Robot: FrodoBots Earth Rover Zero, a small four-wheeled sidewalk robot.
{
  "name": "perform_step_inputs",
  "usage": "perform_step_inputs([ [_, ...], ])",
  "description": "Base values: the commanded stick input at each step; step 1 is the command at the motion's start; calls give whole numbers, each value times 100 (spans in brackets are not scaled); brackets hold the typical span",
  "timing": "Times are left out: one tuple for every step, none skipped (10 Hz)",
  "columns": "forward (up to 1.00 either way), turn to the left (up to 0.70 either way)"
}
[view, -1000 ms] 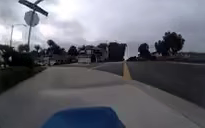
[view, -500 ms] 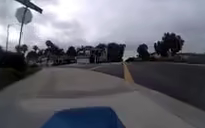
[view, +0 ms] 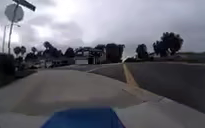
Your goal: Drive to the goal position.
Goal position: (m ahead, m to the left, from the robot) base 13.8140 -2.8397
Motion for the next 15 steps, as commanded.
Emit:
perform_step_inputs([
  [100, 27],
  [100, 15],
  [100, 0],
  [100, 0],
  [100, 0],
  [100, 0],
  [100, 0],
  [100, 0],
  [100, 0],
  [100, 0],
  [100, -17],
  [100, -16],
  [100, -2],
  [100, 0],
  [100, 0],
])
